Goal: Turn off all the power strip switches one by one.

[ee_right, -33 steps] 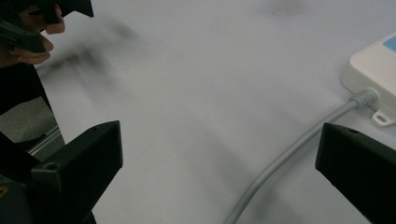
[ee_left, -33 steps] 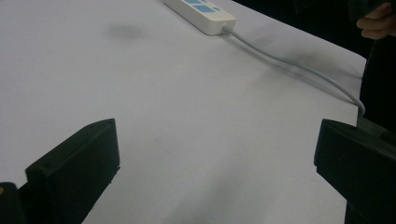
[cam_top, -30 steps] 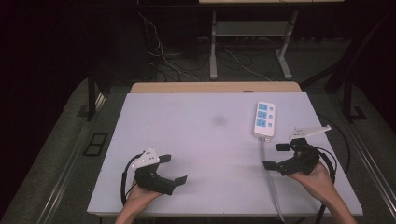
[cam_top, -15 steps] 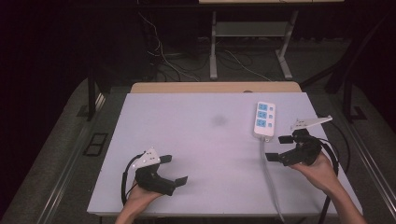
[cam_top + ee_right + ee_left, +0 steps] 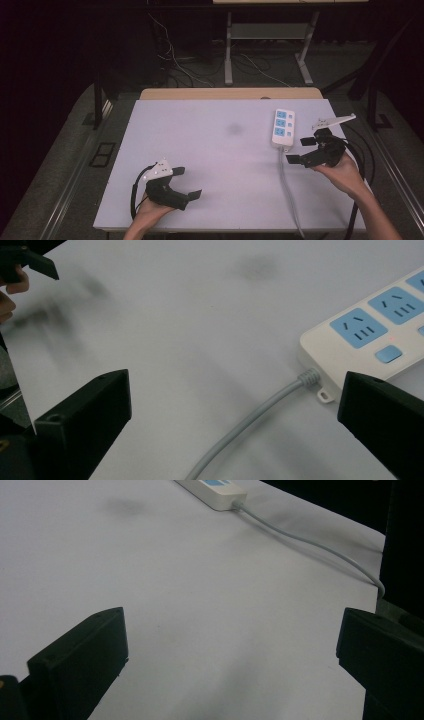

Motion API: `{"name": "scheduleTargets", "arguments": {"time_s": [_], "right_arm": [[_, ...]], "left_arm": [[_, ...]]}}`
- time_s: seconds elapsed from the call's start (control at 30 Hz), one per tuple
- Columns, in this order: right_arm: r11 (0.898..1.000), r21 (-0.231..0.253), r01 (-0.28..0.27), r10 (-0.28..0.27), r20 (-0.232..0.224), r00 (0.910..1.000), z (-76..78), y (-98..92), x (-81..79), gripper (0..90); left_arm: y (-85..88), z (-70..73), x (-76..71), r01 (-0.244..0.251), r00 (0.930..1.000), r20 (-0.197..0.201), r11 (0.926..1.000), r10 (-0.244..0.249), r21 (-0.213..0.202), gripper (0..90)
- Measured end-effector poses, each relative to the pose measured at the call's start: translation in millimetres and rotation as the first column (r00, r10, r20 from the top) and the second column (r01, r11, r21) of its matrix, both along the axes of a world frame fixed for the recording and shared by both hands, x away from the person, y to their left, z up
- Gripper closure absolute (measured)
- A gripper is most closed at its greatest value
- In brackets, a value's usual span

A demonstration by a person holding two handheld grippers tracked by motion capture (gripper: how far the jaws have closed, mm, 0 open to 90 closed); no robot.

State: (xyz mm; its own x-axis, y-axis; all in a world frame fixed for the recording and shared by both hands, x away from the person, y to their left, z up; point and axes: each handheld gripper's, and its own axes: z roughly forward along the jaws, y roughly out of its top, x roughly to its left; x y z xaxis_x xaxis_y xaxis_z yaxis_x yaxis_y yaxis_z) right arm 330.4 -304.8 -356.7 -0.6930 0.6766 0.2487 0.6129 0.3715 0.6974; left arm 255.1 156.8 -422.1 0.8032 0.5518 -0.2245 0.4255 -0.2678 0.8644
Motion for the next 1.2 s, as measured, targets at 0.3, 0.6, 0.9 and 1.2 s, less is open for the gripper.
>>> {"name": "scheduleTargets", "arguments": {"time_s": [0.3,0.6,0.9,1.2], "right_arm": [[1.000,-0.022,0.003,-0.003,0.002,1.0000,7.6,-2.6,14.0,0.7],[0.999,-0.041,0.014,-0.014,-0.002,0.9999,13.8,-5.1,30.0,0.7],[0.997,-0.063,0.033,-0.034,-0.001,0.9994,18.5,-7.0,47.5,0.7],[0.995,-0.090,0.047,-0.048,-0.002,0.9989,19.6,-5.9,64.3,0.7]], "left_arm": [[-0.3,-0.3,0.2,0.000,1.0000,0.001,1.0000,0.000,0.002,0.0],[-0.1,-0.5,0.4,0.000,1.0000,0.000,1.0000,0.000,0.001,0.0],[0.5,-0.6,0.8,-0.008,1.0000,-0.003,1.0000,0.008,0.005,0.0],[0.9,-0.6,1.2,-0.007,1.0000,-0.003,1.0000,0.007,0.005,0.0]]}}
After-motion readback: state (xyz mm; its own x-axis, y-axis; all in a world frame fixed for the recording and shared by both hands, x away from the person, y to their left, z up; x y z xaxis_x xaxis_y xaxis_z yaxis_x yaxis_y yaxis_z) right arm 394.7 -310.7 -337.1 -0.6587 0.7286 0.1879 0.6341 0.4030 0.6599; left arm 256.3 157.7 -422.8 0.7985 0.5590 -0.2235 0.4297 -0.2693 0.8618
